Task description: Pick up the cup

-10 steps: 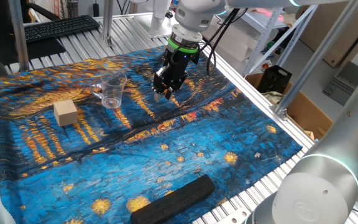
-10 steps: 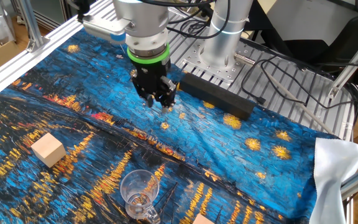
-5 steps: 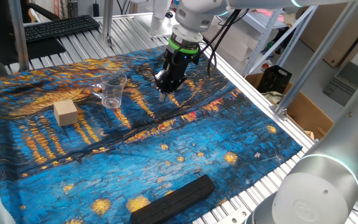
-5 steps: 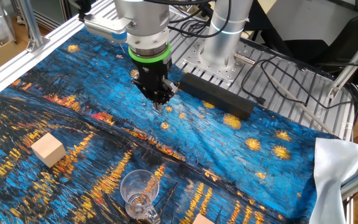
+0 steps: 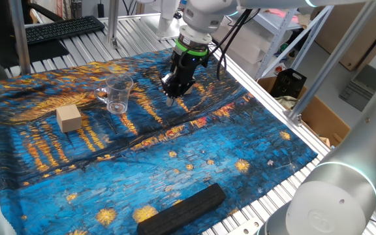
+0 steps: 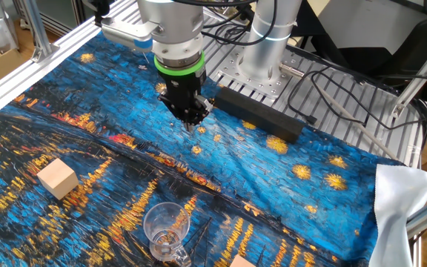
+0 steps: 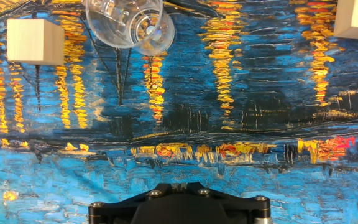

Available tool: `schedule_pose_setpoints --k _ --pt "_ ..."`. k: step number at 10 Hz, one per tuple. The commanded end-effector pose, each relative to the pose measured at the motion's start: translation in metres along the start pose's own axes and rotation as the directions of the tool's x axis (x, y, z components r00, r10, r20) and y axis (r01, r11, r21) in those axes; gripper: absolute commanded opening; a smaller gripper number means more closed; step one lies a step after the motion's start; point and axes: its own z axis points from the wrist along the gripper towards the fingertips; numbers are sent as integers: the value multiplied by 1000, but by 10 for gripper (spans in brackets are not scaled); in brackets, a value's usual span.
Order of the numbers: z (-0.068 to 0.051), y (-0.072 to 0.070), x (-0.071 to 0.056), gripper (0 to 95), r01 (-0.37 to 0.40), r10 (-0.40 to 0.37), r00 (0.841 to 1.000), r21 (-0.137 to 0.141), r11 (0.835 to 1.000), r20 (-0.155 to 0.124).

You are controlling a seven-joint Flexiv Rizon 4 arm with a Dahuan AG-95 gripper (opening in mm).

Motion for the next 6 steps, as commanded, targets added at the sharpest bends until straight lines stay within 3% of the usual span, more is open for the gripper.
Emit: schedule_pose_setpoints --k 1,6 --pt "0 1 0 0 0 0 1000 2 1000 1" --pt "1 2 0 0 -1 1 1000 4 1000 0"
